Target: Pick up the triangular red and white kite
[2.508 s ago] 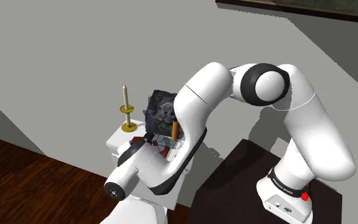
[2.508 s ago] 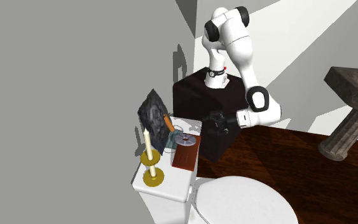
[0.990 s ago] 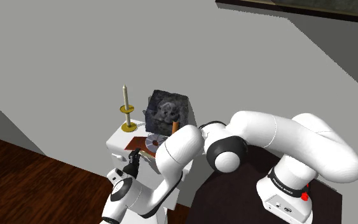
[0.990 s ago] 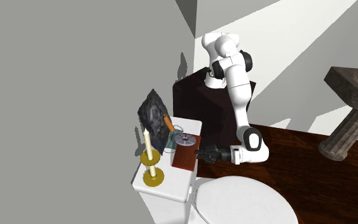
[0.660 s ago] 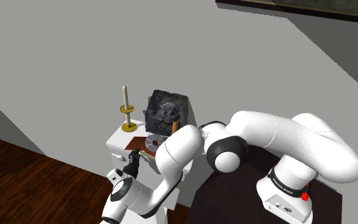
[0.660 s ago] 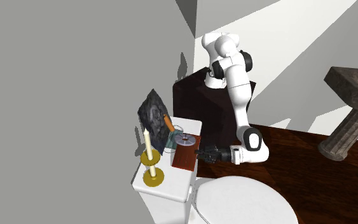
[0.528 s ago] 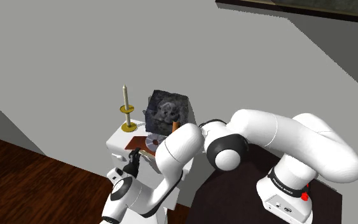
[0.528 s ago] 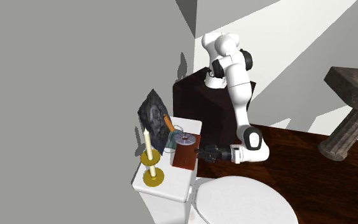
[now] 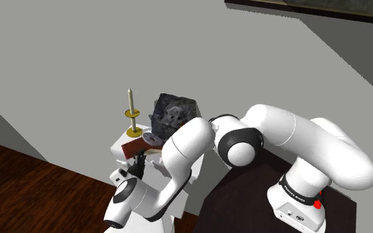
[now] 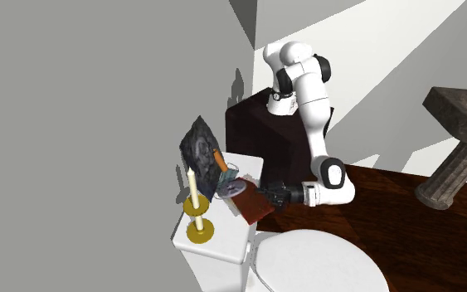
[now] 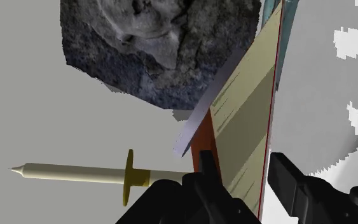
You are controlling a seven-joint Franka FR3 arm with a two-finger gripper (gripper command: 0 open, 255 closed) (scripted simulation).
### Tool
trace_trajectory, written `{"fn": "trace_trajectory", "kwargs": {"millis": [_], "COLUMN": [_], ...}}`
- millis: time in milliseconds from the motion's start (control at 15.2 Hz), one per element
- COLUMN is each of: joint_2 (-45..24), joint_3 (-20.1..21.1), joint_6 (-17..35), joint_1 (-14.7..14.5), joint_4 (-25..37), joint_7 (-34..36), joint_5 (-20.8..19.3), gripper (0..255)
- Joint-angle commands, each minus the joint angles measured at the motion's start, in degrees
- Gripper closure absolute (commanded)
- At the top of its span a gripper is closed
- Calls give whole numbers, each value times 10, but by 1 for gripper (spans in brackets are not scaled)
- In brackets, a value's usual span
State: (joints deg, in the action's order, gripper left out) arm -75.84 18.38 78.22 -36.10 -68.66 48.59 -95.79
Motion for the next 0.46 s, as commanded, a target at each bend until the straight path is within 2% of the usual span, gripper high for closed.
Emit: {"fn": "trace_trajectory", "kwargs": {"millis": [0, 396], "joint_2": [19, 53], "joint_3": [2, 6], "joint_6": [-2, -6], "joint_1": [3, 9], "joint_4": [-19, -51], "joint_7": [0, -3], "joint_5": [2, 6], "gripper": [255, 255]}}
